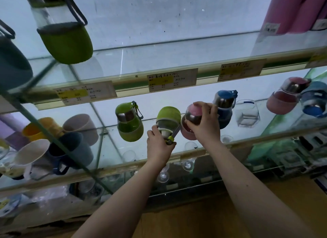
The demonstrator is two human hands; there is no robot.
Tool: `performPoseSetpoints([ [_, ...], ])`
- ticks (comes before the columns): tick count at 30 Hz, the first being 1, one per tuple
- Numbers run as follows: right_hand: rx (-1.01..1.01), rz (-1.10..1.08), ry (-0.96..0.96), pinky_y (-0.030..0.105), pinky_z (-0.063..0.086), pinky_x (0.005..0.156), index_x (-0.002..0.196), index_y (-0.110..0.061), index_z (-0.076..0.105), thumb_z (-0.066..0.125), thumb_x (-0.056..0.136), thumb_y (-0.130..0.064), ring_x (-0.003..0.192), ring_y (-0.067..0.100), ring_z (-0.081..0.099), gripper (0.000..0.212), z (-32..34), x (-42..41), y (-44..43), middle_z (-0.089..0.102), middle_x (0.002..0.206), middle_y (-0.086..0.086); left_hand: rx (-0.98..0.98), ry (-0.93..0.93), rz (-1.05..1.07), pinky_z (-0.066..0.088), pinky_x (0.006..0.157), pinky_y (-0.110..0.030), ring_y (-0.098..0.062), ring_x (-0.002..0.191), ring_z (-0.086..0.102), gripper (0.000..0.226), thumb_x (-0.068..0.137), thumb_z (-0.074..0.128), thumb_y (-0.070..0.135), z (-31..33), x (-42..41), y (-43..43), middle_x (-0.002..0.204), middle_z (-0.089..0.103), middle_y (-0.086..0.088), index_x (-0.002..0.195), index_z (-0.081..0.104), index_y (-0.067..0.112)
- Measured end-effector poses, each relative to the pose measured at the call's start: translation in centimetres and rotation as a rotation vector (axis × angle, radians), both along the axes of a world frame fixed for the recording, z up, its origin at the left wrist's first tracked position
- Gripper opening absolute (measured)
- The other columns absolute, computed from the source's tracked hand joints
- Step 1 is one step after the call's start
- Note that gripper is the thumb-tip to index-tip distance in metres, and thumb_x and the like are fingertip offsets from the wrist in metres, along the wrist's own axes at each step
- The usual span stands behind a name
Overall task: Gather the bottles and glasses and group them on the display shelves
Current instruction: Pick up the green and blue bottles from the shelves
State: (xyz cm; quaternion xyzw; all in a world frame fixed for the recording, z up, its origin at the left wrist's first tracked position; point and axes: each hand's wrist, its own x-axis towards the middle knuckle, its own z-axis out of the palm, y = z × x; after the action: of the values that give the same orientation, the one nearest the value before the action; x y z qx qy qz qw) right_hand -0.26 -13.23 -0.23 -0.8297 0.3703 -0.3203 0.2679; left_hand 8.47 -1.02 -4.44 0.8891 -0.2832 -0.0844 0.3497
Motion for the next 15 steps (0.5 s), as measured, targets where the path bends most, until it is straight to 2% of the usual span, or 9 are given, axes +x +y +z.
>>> performPoseSetpoints([
  [6, -0.021, -0.015, -0.027, 0.033, 0.046, 0.093, 0.128, -0.024, 0.043, 0.077, 0.073, -0.021, 0.122, 0.026, 0.041, 0.064, 0.0, -0.1, 1.4, 0.031, 0.137, 0.006, -0.076, -0.010, -0.003, 0.042, 0.090, -0.037, -0.033, 0.112, 0.044, 0.077, 0.070, 0.077, 0.025, 1.1, -0.2, 1.5, 0.124, 0.035, -0.012, 0.131, 0.031, 0.012],
  [10, -0.019, -0.029, 0.011, 0.027, 0.044, 0.087, 0.127, -0.026, 0.040, 0.077, 0.074, -0.021, 0.122, 0.026, 0.041, 0.065, -0.2, 0.0, 1.8, 0.029, 0.137, 0.008, -0.102, -0.049, 0.004, 0.032, 0.086, -0.028, -0.030, 0.111, 0.039, 0.065, 0.075, 0.071, 0.022, 1.9, -0.4, 2.3, 0.123, 0.036, -0.012, 0.128, 0.037, 0.010],
  [15, -0.002, -0.057, 0.018, 0.029, 0.046, 0.081, 0.122, -0.028, 0.040, 0.076, 0.073, -0.017, 0.118, 0.029, 0.042, 0.062, 0.3, 0.0, 2.9, 0.031, 0.130, 0.010, -0.094, -0.118, 0.007, 0.033, 0.089, -0.032, -0.030, 0.110, 0.039, 0.061, 0.079, 0.068, 0.024, 3.2, -0.8, 3.5, 0.128, 0.040, -0.013, 0.132, 0.041, 0.011],
])
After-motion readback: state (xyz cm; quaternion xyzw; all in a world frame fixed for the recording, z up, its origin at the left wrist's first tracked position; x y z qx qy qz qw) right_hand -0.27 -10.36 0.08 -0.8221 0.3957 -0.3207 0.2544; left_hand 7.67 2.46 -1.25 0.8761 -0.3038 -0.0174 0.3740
